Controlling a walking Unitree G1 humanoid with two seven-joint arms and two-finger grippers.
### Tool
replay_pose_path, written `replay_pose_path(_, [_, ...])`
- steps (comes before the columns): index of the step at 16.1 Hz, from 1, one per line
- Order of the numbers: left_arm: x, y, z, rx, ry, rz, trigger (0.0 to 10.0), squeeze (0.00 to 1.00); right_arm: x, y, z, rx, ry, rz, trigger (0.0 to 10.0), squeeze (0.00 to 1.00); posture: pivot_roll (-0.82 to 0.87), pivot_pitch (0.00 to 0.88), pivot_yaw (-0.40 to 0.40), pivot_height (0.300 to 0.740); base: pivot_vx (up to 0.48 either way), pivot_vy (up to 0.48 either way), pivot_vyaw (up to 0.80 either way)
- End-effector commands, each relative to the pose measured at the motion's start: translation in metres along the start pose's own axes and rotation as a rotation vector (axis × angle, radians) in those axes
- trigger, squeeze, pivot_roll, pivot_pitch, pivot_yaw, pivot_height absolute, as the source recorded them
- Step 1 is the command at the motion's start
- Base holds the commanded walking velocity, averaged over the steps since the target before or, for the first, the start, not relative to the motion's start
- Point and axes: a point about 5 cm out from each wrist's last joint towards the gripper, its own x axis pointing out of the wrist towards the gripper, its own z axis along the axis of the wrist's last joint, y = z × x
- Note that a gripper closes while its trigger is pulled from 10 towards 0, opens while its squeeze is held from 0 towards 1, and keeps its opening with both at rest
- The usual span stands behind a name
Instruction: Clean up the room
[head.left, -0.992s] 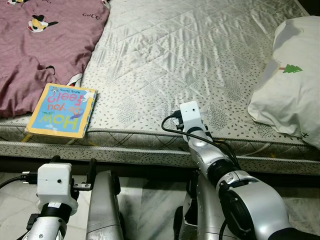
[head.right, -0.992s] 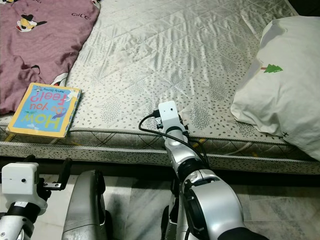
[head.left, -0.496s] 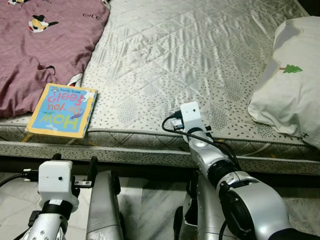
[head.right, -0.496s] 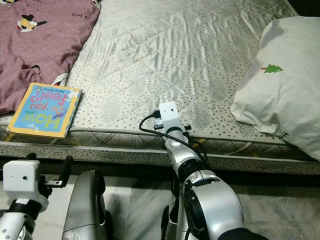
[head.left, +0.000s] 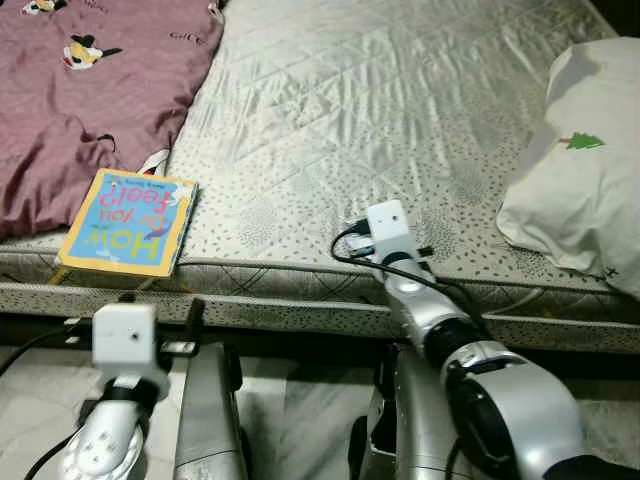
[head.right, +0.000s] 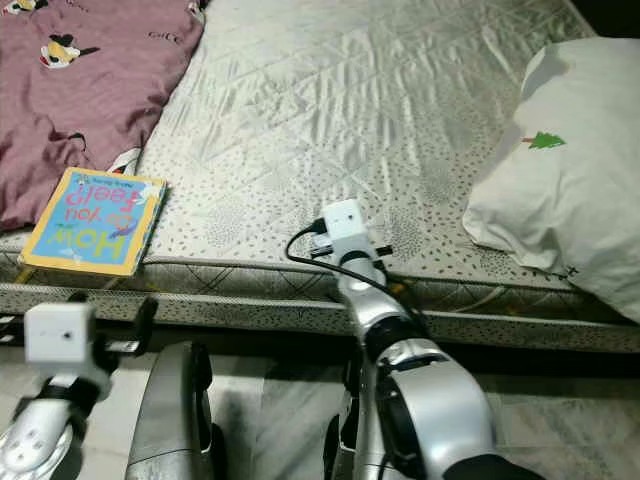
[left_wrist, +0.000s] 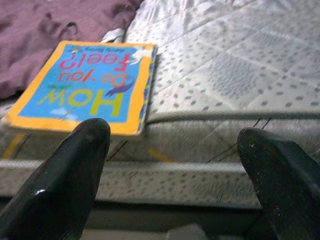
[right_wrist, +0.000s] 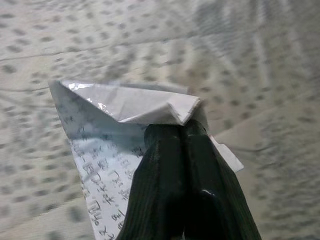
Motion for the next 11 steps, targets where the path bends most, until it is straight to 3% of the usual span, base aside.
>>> replay_pose_path(1, [0.001,0.001,-0.006,0.002,0.017,0.014,10.0,0.00,-0.001,-0.003,-0.002,-0.048,-0.028,0.006,0.0,0.00,0.22,0.113,-0.030,0.499,0.000,0.000,0.00])
replay_pose_path(4, [0.011,-0.003,-0.008,-0.019,0.003,0.023,10.0,0.00,-0.003,-0.018,-0.007,-0.052,-0.065,0.002,0.0,0.00,0.19,0.068,-0.038,0.499,0.000,0.000,0.00])
replay_pose_path(6, [0.021,-0.003,-0.007,-0.033,-0.043,0.055,10.0,0.00,-0.008,-0.032,-0.017,0.059,-0.085,-0.012,0.0,0.00,0.14,0.030,-0.037,0.499,0.000,0.000,0.00])
replay_pose_path(8, [0.030,-0.006,-0.009,-0.061,-0.048,0.067,10.0,0.00,-0.021,-0.023,-0.025,0.192,-0.165,0.048,0.0,0.00,0.09,0.006,-0.030,0.499,0.000,0.000,0.00])
replay_pose_path(9, [0.033,-0.009,-0.009,-0.063,-0.052,0.056,10.0,0.00,-0.029,-0.018,-0.027,0.250,-0.200,0.078,2.7,0.00,0.07,0.000,-0.023,0.499,0.000,0.000,0.00])
replay_pose_path(10, [0.036,-0.012,-0.009,-0.068,-0.056,0.043,10.0,0.00,-0.039,-0.015,-0.029,0.279,-0.230,0.085,8.0,0.00,0.06,0.000,-0.013,0.499,0.000,0.000,0.00])
replay_pose_path(11, [0.041,-0.016,-0.008,-0.069,-0.067,0.020,10.0,0.00,-0.053,-0.012,-0.031,0.322,-0.253,0.094,10.0,0.00,0.04,0.000,0.001,0.499,0.000,0.000,0.00])
